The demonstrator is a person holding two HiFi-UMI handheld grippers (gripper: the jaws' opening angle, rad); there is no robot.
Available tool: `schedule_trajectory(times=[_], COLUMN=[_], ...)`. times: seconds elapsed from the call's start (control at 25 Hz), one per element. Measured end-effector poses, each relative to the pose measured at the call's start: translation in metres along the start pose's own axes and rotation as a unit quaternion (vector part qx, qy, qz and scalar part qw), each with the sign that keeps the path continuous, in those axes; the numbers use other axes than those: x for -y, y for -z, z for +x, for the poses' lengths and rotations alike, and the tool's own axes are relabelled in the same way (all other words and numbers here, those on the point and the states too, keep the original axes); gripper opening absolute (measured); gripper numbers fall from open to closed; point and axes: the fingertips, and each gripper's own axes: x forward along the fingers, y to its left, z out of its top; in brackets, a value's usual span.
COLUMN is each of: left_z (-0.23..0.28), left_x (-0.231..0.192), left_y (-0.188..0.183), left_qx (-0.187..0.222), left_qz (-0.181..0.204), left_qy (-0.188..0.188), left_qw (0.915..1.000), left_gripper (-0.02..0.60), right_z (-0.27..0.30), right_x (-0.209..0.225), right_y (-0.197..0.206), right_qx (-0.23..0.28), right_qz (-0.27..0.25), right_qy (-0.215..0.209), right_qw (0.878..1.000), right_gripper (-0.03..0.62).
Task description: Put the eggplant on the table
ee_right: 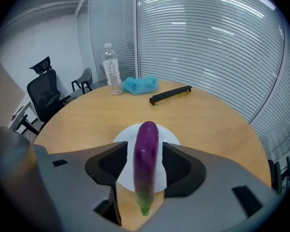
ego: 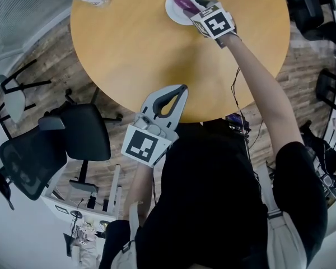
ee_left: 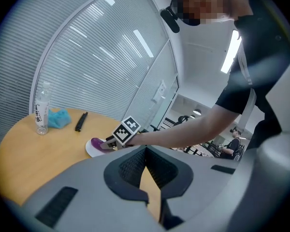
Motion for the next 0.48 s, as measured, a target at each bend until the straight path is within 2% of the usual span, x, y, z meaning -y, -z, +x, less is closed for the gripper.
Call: schedule_trajectory(times=[0.16, 0.32, 0.48], left_z=[-0.003, -0.006, -0.008], left_x=[0.01, 0.017, 0.033], left_y=[-0.001, -0.004, -0.004], left_qx=[0.0, 0.014, 0.024], left_qz=[0.005, -0.022, -0.025], left_qy=[-0.009, -0.024, -0.037], left_qw=[0.9999, 0.9994, 0.9987], left_gripper=[0.008, 0.008, 0.008], right_z=[-0.02, -0.044, -0.075], right_x=[-0.003, -0.013, -0.026], right_y=[-0.006, -0.017, -0.017], right_qx=[0.012, 0.036, 0.051], right_qz=[-0.008, -0.018, -0.037], right_qy=[0.001, -0.014, -0.031], right_qw=[1.0, 0.999, 0.998], right_gripper=[0.218, 0.218, 0.218])
